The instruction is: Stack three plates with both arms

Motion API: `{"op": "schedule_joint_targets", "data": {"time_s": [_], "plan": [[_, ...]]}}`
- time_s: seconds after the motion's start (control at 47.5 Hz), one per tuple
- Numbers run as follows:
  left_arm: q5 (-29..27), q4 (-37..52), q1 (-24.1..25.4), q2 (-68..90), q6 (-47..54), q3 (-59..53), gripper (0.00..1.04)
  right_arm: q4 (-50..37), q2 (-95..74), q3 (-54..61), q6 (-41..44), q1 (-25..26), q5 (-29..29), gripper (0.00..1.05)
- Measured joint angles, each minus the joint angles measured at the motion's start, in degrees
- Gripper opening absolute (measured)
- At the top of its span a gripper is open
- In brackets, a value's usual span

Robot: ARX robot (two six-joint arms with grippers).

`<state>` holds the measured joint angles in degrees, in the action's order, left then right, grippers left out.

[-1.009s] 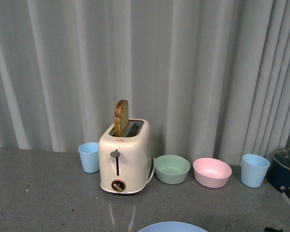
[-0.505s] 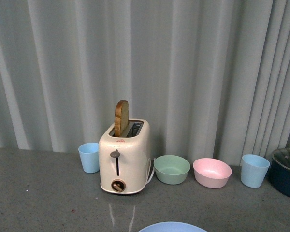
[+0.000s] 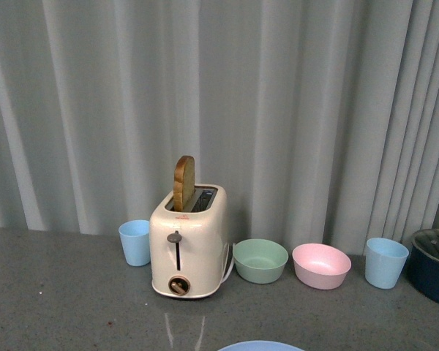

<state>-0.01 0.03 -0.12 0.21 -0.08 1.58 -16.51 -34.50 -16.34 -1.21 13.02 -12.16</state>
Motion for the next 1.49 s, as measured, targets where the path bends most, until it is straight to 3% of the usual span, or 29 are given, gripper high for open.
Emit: {"op": "schedule_joint_targets", "data": {"time_s": [0.168, 0.294, 0.336, 0.4, 0.505, 1.073, 1.199, 1.493], "plan": [[0.02, 0.0, 0.0, 0.0, 0.0, 0.0, 0.98, 0.42, 6.43, 3.85, 0.81, -3.58, 3.15, 0.36], [0.02, 0.0, 0.0, 0.0, 0.0, 0.0, 0.98, 0.72, 9.35, 7.65, 0.96, -5.99, 5.44, 0.08], [0.02, 0.0, 0.0, 0.0, 0.0, 0.0, 0.98, 0.81, 10.01, 8.11, 1.09, -6.6, 6.36, 0.02], [0.02, 0.0, 0.0, 0.0, 0.0, 0.0, 0.98, 1.22, 11.56, 8.94, 1.11, -9.97, 11.02, 0.03], [0.02, 0.0, 0.0, 0.0, 0.0, 0.0, 0.98, 1.84, 13.97, 10.47, 1.16, -12.74, 11.67, 0.03], [0.02, 0.0, 0.0, 0.0, 0.0, 0.0, 0.98, 6.25, 24.3, 16.0, 1.2, -12.81, 12.13, 0.03], [0.0, 0.0, 0.0, 0.0, 0.0, 0.0, 0.98, 15.8, 31.98, 15.98, 1.2, -12.81, 12.11, 0.03], [0.0, 0.0, 0.0, -0.02, 0.0, 0.0, 0.98, 16.48, 34.21, 15.98, 1.2, -12.81, 12.11, 0.03]]}}
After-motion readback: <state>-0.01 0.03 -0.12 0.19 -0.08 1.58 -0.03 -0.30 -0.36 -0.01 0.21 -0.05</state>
